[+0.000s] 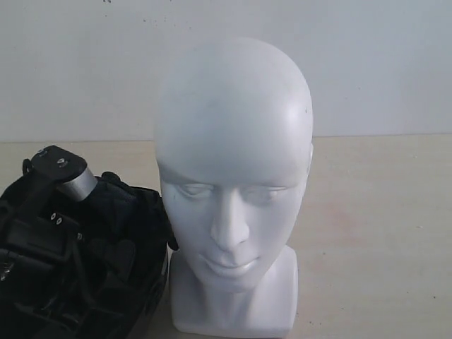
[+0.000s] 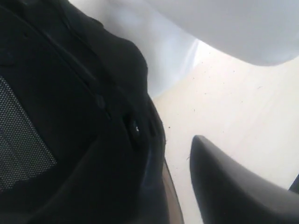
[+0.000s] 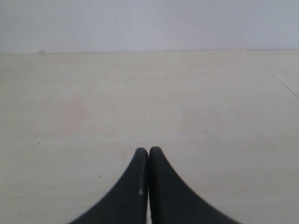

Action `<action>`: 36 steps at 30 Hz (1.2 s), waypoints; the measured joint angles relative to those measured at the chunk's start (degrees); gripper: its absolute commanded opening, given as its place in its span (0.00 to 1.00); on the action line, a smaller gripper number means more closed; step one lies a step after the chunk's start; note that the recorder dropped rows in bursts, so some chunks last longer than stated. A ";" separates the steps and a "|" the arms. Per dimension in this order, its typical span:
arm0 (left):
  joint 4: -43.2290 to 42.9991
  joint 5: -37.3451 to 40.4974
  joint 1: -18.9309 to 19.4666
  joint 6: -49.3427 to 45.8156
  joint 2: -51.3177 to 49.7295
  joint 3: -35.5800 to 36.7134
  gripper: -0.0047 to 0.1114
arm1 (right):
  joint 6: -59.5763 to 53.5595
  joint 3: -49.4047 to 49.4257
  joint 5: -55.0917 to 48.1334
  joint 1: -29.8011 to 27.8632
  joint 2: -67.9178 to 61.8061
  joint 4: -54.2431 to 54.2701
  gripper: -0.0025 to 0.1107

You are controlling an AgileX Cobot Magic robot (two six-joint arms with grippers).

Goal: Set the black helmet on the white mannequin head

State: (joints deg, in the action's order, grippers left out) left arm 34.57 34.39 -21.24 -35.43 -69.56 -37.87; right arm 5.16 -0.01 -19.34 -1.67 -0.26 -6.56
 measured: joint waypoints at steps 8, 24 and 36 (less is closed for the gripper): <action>0.00 0.00 0.00 0.00 -6.98 0.00 0.50 | 0.00 0.00 0.00 0.00 0.00 0.00 0.02; 0.36 0.36 0.00 0.00 -7.75 0.00 0.50 | 0.00 0.00 0.00 0.00 0.00 0.00 0.02; -19.08 -4.55 -8.15 22.31 -4.02 0.00 0.50 | 0.00 0.00 0.00 0.00 0.00 0.00 0.02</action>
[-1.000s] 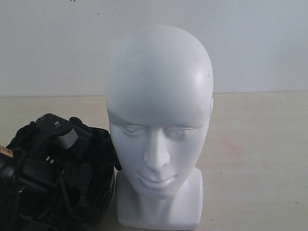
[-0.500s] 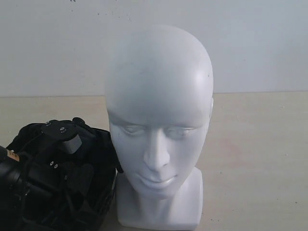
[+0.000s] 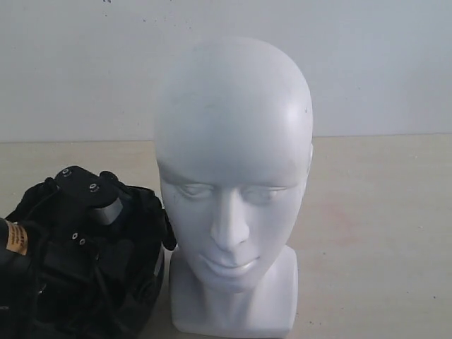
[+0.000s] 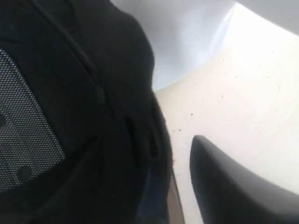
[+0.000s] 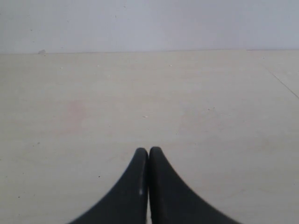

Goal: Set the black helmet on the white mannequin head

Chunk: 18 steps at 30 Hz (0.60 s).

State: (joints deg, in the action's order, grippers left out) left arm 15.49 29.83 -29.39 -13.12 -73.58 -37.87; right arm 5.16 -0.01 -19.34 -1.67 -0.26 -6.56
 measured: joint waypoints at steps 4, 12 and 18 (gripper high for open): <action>-3.35 -0.29 -1.35 4.22 -0.06 0.00 0.50 | 0.00 0.00 0.00 0.00 0.00 0.00 0.02; -4.11 -0.62 -1.44 6.50 -0.06 0.00 0.50 | 0.00 0.00 0.00 0.00 0.00 0.00 0.02; -4.20 -0.99 -2.35 7.54 -0.06 0.00 0.50 | 0.00 0.00 0.00 0.00 0.00 0.00 0.02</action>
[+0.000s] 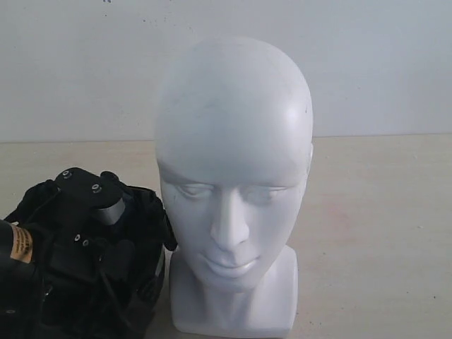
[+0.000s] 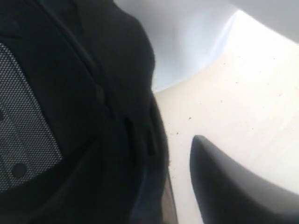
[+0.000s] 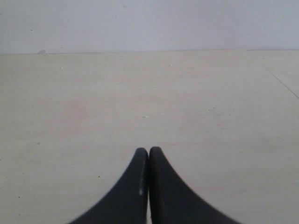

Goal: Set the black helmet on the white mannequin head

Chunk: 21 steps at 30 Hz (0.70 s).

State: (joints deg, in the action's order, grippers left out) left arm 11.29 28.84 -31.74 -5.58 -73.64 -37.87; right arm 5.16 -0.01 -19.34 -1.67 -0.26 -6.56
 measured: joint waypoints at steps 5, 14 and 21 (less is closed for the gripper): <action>-0.36 -2.34 -2.30 0.48 -1.23 0.00 0.50 | 0.00 0.00 0.00 0.00 0.00 0.00 0.02; -2.01 -4.01 -2.54 1.90 -7.14 0.00 0.50 | 0.00 0.00 0.00 0.00 0.00 0.00 0.02; -2.24 -6.58 -2.54 1.90 -9.99 0.00 0.50 | 0.00 0.00 0.00 0.00 0.00 0.00 0.02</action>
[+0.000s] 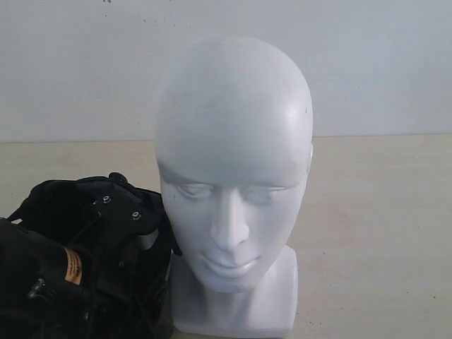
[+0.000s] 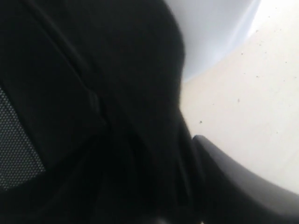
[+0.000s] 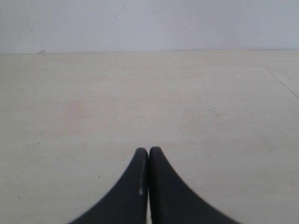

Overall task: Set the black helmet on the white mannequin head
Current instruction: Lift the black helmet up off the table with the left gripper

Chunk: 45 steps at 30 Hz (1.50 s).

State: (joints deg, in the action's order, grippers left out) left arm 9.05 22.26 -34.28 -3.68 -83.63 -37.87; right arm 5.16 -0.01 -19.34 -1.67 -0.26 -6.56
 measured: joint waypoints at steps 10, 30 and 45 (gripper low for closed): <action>-0.63 -1.49 0.00 0.72 -0.64 0.00 0.34 | 0.00 0.00 0.00 0.00 0.00 0.00 0.02; -5.42 -2.06 0.00 1.02 -0.64 0.93 0.55 | 0.00 0.00 0.00 0.00 0.00 0.00 0.02; -7.25 -6.23 0.00 2.58 -0.64 0.96 0.34 | 0.00 0.00 0.00 0.00 0.00 0.00 0.02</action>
State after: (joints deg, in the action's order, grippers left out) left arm 1.80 16.03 -34.28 -1.11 -84.27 -36.91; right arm 5.16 -0.01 -19.34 -1.67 -0.26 -6.56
